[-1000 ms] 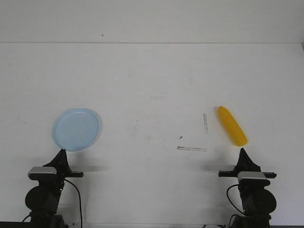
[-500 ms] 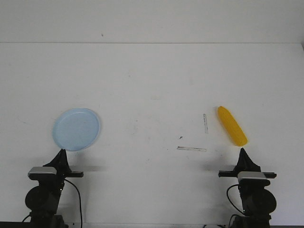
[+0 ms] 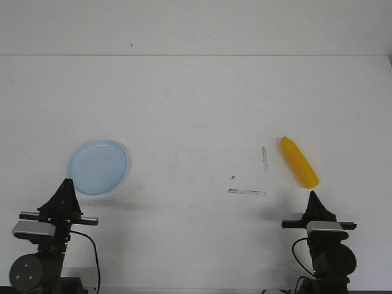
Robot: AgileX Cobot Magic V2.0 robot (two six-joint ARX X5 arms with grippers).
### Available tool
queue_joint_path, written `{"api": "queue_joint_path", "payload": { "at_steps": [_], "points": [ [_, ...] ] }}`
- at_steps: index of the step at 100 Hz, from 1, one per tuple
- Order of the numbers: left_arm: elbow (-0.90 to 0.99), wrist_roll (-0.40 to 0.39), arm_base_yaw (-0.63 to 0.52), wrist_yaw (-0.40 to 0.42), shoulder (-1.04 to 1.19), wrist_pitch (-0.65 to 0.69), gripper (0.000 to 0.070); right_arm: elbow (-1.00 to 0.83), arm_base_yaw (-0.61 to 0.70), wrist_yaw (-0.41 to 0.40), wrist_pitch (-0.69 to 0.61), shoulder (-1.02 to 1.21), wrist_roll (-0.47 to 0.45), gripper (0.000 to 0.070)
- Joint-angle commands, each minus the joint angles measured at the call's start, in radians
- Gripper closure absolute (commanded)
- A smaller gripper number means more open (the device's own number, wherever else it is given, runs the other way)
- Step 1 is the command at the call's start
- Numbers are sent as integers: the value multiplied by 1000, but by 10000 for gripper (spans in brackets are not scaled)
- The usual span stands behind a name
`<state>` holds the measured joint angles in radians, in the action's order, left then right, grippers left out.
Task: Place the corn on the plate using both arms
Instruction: 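Move the left gripper forward to the edge of the light blue plate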
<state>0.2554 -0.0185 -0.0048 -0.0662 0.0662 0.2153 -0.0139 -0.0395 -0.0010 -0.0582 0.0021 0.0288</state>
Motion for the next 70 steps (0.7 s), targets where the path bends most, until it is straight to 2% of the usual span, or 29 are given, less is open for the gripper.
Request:
{"api": "queue_joint_path", "payload": {
  "at_steps": [1, 19, 33, 43, 50, 56, 70],
  "points": [
    [115, -57, 0, -10, 48, -32, 636, 1, 1, 1, 13, -1, -13, 694],
    [380, -56, 0, -8, 255, -294, 462, 1, 1, 0, 13, -1, -13, 694],
    [468, -30, 0, -8, 374, -365, 300, 1, 1, 0, 13, -1, -13, 694],
    [494, 54, 0, -8, 439, -372, 169, 1, 1, 1, 13, -1, -13, 694],
    [518, 146, 0, -8, 490, -396, 78, 1, 1, 0, 13, -1, -13, 694],
    [550, 172, 2, -9, 532, -439, 51, 1, 1, 0, 13, -1, -13, 694],
    [664, 133, 30, -8, 668, -586, 49, 1, 1, 1, 13, -1, -13, 694]
  ]
}}
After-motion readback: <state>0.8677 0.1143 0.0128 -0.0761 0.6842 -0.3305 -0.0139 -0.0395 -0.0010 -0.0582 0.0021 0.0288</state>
